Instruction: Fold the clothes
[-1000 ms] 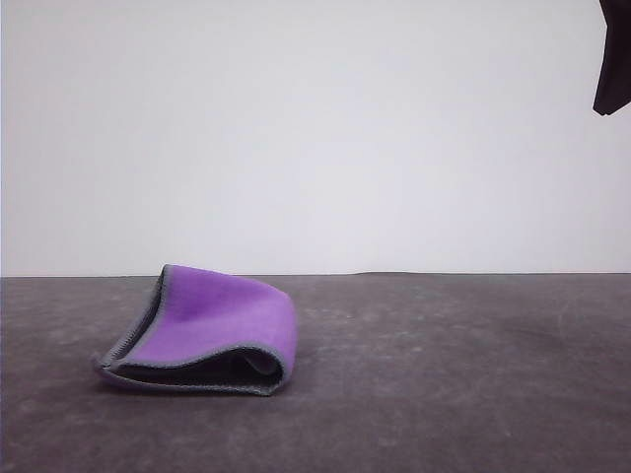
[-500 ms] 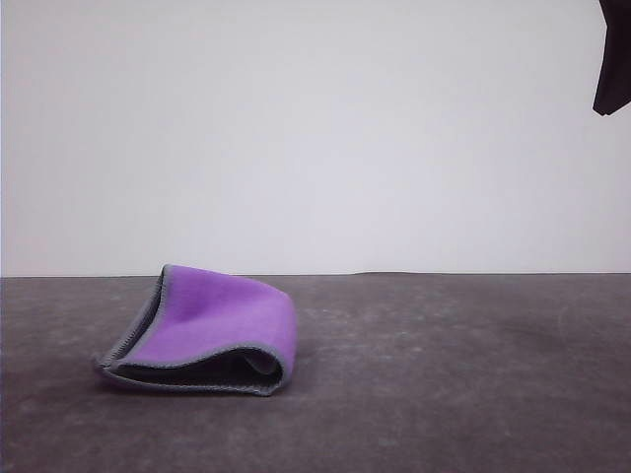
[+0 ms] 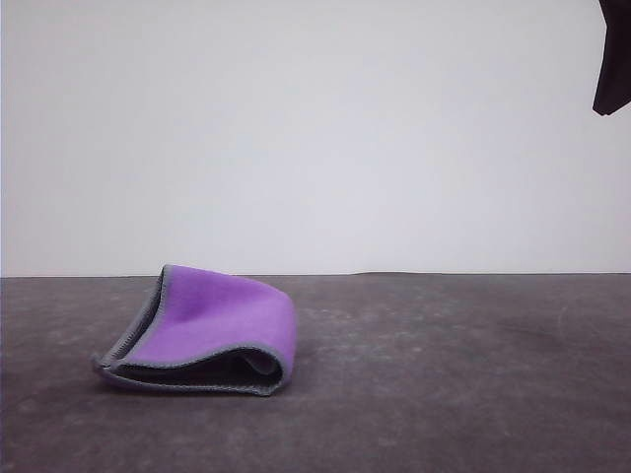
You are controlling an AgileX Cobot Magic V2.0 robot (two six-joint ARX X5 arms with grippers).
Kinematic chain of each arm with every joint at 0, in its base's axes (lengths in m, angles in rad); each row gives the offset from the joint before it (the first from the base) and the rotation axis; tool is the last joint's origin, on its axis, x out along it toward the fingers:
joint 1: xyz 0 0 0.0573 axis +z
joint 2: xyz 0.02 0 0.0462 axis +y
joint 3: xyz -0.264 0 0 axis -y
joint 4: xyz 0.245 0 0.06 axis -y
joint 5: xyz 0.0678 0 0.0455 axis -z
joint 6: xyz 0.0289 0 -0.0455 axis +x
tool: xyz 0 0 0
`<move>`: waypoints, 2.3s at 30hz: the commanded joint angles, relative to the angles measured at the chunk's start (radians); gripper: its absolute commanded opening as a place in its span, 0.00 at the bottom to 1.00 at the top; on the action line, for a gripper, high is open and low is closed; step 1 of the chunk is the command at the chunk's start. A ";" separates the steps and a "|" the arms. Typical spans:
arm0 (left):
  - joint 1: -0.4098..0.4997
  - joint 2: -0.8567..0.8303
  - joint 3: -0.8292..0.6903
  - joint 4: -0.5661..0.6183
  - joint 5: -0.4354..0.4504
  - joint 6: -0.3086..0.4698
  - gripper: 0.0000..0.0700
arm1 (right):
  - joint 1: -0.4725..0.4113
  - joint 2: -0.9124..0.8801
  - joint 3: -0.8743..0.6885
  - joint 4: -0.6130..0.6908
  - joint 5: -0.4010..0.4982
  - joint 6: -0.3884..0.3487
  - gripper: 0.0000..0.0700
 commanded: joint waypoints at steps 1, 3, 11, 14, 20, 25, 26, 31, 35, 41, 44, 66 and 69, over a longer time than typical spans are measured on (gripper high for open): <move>-0.005 -0.002 -0.020 -0.009 -0.010 -0.001 0.00 | 0.003 0.005 0.015 0.009 0.000 -0.006 0.02; -0.005 -0.002 -0.020 -0.009 -0.016 0.001 0.00 | 0.003 0.005 0.015 0.010 0.000 -0.006 0.02; -0.005 0.000 -0.019 -0.008 -0.023 0.002 0.00 | 0.003 0.005 0.015 0.010 0.000 -0.006 0.02; -0.005 0.000 -0.019 -0.008 -0.023 0.002 0.00 | 0.003 0.005 0.015 0.010 0.000 -0.006 0.02; -0.005 0.000 -0.019 -0.008 -0.023 0.002 0.00 | 0.003 0.005 0.015 0.010 0.000 -0.006 0.02; -0.005 0.000 -0.019 -0.008 -0.023 0.002 0.00 | 0.004 0.005 0.016 0.010 0.000 -0.007 0.02; -0.005 0.000 -0.019 -0.008 -0.023 0.002 0.00 | 0.004 0.005 0.015 0.010 0.000 -0.010 0.02; -0.005 0.000 -0.019 -0.008 -0.023 0.002 0.00 | -0.025 -0.092 -0.035 0.096 -0.002 -0.093 0.02; -0.005 0.000 -0.019 -0.008 -0.023 0.002 0.00 | -0.095 -0.279 -0.222 0.319 -0.001 -0.084 0.02; -0.005 0.000 -0.019 -0.008 -0.023 0.002 0.00 | -0.193 -0.588 -0.519 0.501 0.000 -0.083 0.02; -0.005 0.000 -0.019 -0.008 -0.023 0.002 0.00 | -0.234 -0.696 -0.624 0.519 0.000 -0.084 0.02; -0.005 0.000 -0.019 -0.008 -0.023 0.002 0.00 | -0.293 -0.995 -0.941 0.508 -0.037 -0.023 0.02; -0.005 0.000 -0.019 -0.008 -0.023 0.002 0.00 | -0.293 -0.995 -0.941 0.506 -0.022 -0.022 0.02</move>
